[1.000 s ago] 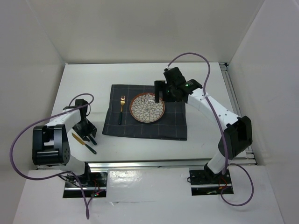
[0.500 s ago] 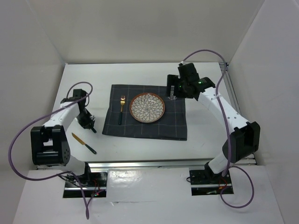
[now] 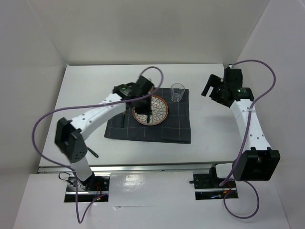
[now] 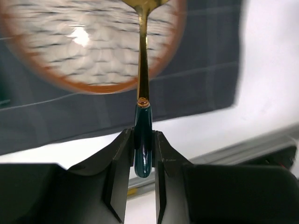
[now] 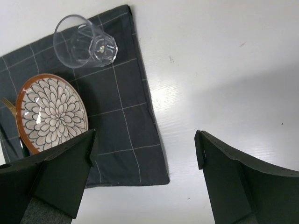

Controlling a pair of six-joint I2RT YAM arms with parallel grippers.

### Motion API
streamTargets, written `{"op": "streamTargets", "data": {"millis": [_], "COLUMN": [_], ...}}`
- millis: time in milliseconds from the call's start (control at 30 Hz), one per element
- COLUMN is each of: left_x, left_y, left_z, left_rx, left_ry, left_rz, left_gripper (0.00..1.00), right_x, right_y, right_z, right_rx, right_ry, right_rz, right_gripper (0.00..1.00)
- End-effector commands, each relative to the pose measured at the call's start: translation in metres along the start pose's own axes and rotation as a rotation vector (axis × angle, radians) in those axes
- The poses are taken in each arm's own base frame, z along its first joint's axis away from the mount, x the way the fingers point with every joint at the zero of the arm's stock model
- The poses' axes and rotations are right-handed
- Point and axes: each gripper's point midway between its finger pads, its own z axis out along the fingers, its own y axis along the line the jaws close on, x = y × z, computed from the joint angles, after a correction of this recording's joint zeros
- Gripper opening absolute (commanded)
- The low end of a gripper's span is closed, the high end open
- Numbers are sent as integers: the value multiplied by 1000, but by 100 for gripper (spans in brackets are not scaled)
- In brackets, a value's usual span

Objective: Set the dinner table for one person

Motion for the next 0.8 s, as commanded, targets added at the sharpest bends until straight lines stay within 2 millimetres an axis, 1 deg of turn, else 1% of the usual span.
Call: {"op": "streamTargets", "data": {"millis": [0, 33, 67, 100, 133, 167, 200, 233, 267, 300, 367, 400, 433, 467, 500, 533, 633, 667, 700, 733, 767], "left_x": [20, 22, 24, 28, 26, 31, 32, 30, 26, 34, 37, 33, 37, 33, 36, 43, 45, 45, 47, 49, 49], "left_y": [-62, -73, -91, -106, -111, -120, -125, -130, -134, -135, -135, -140, -139, -144, -145, -140, -138, -138, -131, -133, -134], "left_z": [11, 18, 33, 39, 48, 63, 69, 78, 81, 97, 109, 111, 124, 127, 133, 145, 158, 158, 165, 169, 169], "left_rx": [75, 81, 99, 121, 123, 133, 137, 146, 151, 125, 115, 125, 110, 118, 121, 96, 73, 73, 53, 62, 61], "left_ry": [73, 80, 107, 114, 112, 132, 140, 133, 128, 142, 150, 141, 155, 147, 159, 182, 183, 183, 193, 199, 200], "left_rz": [34, 37, 40, 25, 13, 12, -16, -27, -28, -47, -46, -47, -46, -47, -46, -44, -70, -70, -90, -91, -101], "left_gripper": [0, 0, 0, 0, 0, 0, 0, 0, 0, 0, 0, 0, 0, 0, 0, 0, 0, 0, 0, 0, 3], "right_x": [-5, -8, -10, -9, -10, -11, -11, -10, -8, -8, -6, -6, -7, -5, -5, -5, -3, -3, -3, -3, -3], "right_y": [-8, -10, -12, -18, -17, -21, -21, -25, -26, -26, -26, -26, -25, -26, -26, -26, -27, -27, -27, -25, -25], "right_z": [-24, -27, -30, -34, -37, -40, -43, -43, -43, -43, -47, -47, -50, -50, -50, -50, -51, -51, -51, -51, -53], "right_rx": [-30, -28, -24, -15, -18, -9, -13, -2, 2, 2, 1, 1, -3, 1, 1, 1, 4, 4, 4, -4, -7], "right_ry": [-42, -55, -67, -72, -80, -85, -93, -86, -76, -76, -78, -78, -88, -79, -79, -79, -71, -71, -71, -67, -76], "right_rz": [52, 57, 64, 73, 73, 82, 81, 79, 80, 80, 80, 80, 79, 80, 80, 80, 71, 71, 71, 71, 61], "right_gripper": [95, 95, 95, 95, 95, 95, 95, 95, 95, 95, 95, 95, 95, 95, 95, 95, 95, 95, 95, 95, 95]}}
